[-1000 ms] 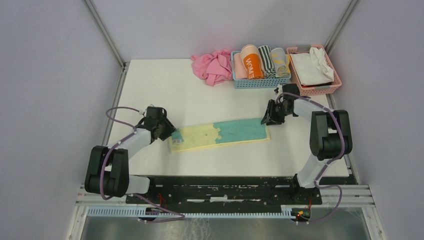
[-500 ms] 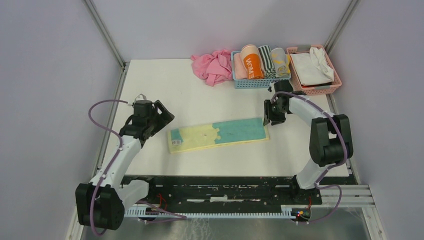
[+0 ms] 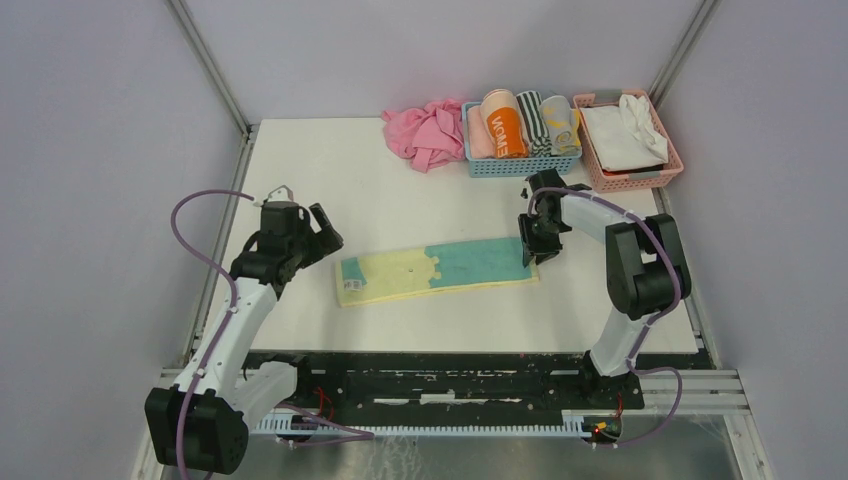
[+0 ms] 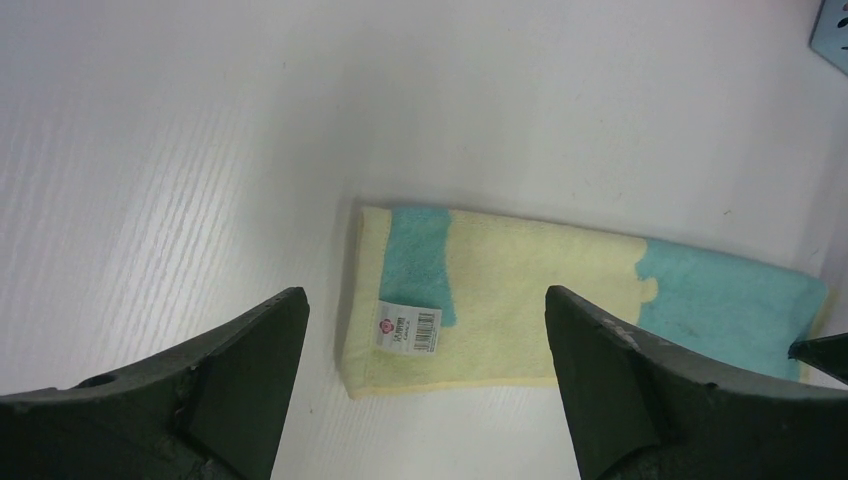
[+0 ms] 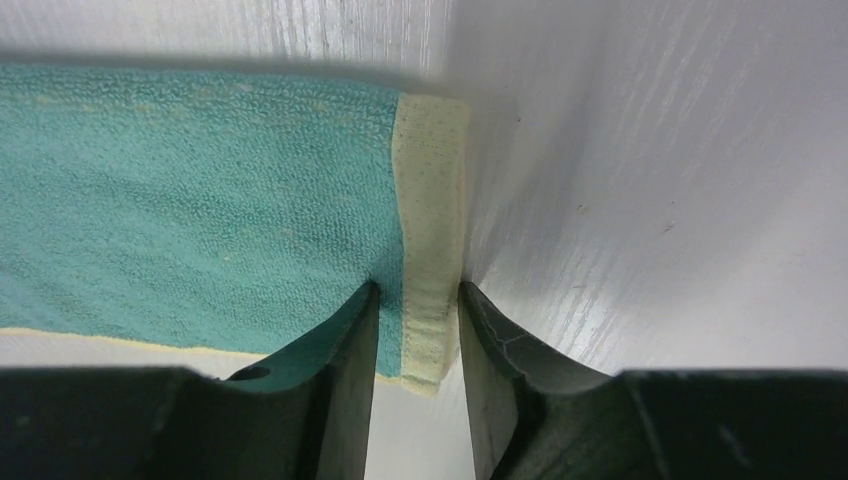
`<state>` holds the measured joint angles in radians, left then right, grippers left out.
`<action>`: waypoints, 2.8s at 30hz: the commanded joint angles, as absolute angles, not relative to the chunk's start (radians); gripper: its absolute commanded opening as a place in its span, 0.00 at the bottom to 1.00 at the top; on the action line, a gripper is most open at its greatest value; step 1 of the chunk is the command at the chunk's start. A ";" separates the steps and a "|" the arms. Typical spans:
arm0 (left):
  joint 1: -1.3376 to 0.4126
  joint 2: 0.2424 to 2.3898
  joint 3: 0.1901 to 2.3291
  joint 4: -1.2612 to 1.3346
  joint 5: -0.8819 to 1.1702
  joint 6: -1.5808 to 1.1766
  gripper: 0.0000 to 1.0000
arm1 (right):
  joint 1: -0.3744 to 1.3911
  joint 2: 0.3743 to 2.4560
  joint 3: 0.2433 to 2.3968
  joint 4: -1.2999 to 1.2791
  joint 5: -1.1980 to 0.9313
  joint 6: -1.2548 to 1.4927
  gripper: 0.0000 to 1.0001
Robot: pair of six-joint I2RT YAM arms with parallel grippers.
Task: Roll the towels
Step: Fold the towel at the center of the board.
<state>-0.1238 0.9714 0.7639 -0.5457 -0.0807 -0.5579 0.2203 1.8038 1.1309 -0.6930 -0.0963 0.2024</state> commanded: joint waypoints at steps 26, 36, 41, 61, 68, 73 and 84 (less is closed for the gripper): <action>-0.161 1.016 0.612 -0.270 0.315 -0.616 0.94 | 0.212 1.734 1.404 -1.103 0.742 0.188 0.00; -0.346 1.188 0.551 -0.052 0.297 -0.766 0.88 | 0.269 1.543 1.335 -0.959 -0.029 0.180 0.00; -0.384 1.283 0.514 0.077 0.283 -0.842 0.75 | 0.341 1.532 1.312 -0.906 -0.198 0.221 0.00; -0.514 1.511 0.527 0.232 0.236 -0.929 0.35 | 0.726 1.767 1.450 -0.807 -0.100 0.501 0.04; -0.534 1.548 0.530 0.254 0.239 -0.930 0.21 | 0.781 1.857 1.513 -0.806 -0.047 0.542 0.07; -0.546 1.561 0.535 0.259 0.239 -0.932 0.17 | 0.801 1.936 1.528 -0.785 -0.036 0.561 0.08; -0.556 1.562 0.530 0.258 0.226 -0.930 0.16 | 0.805 1.987 1.522 -0.710 -0.110 0.598 0.19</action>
<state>-0.5472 1.5459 0.5182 0.2520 0.2535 -0.9123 0.8013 1.9961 1.4906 -0.7654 -0.0711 0.5739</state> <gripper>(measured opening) 0.161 0.156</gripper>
